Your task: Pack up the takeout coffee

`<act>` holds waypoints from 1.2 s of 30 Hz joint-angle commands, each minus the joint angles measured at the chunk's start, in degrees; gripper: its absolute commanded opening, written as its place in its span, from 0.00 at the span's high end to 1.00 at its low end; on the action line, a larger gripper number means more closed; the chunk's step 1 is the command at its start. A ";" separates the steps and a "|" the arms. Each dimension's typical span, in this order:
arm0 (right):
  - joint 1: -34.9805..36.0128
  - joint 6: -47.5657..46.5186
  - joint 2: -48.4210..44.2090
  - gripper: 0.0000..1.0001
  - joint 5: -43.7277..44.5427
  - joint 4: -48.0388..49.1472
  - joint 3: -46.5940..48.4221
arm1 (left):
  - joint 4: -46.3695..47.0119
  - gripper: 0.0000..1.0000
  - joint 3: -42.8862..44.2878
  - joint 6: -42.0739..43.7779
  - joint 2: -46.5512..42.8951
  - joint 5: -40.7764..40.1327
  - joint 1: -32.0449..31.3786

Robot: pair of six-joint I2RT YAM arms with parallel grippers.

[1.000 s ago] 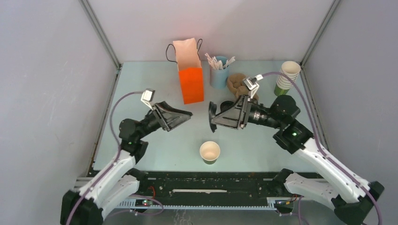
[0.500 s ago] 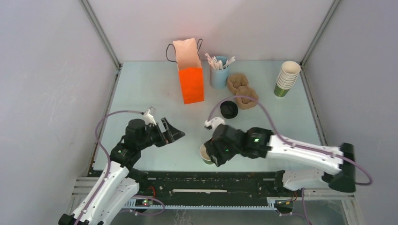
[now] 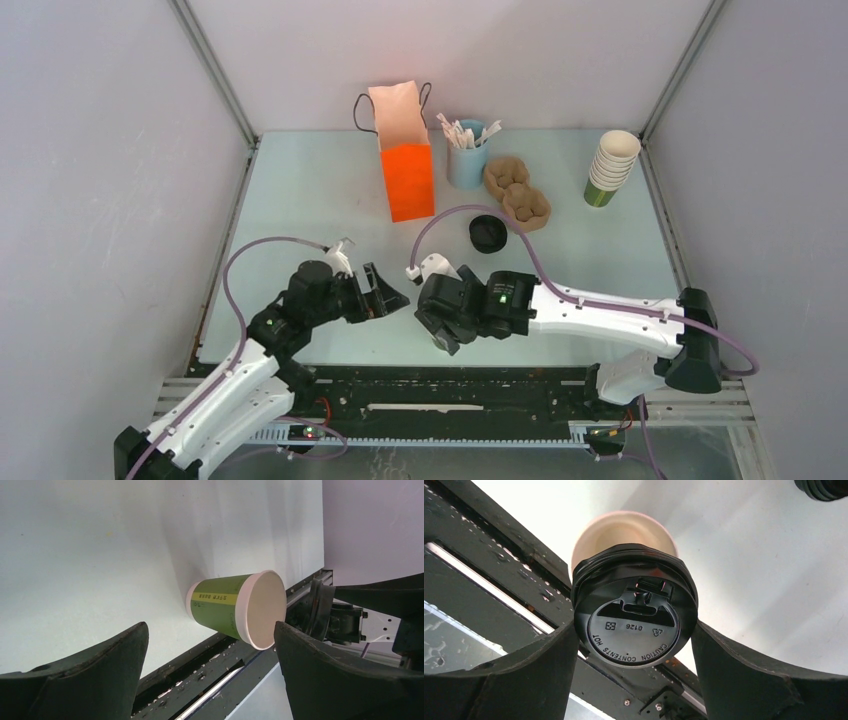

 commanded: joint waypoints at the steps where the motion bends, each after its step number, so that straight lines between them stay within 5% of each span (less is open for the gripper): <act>1: -1.37 -2.59 1.46 0.14 -2.55 3.18 2.91 | 2.41 0.00 -1.85 -1.03 -0.97 -2.27 -0.29; 36: -4.23 -4.36 5.77 0.07 -5.41 4.04 3.83 | 1.83 0.00 -2.20 -0.23 -1.64 -2.30 -0.39</act>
